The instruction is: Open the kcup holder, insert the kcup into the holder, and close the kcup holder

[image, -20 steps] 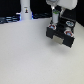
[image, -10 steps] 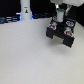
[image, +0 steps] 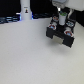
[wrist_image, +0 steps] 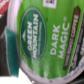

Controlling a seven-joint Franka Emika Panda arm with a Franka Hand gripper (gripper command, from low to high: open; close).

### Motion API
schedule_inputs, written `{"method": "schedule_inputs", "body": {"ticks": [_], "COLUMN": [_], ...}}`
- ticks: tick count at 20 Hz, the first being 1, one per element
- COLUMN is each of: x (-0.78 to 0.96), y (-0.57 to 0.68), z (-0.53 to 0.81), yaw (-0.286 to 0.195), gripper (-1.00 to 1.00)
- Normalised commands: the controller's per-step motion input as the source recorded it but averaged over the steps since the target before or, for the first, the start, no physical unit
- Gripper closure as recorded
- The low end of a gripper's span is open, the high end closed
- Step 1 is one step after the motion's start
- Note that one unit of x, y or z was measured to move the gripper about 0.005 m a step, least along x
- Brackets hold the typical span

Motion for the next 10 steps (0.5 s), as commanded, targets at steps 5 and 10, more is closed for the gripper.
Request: {"method": "schedule_inputs", "body": {"ticks": [5, 10], "x": [0.00, 0.17], "y": [0.04, 0.33], "z": [-0.14, 0.35], "yaw": [0.021, 0.000], "gripper": [1.00, 1.00]}}
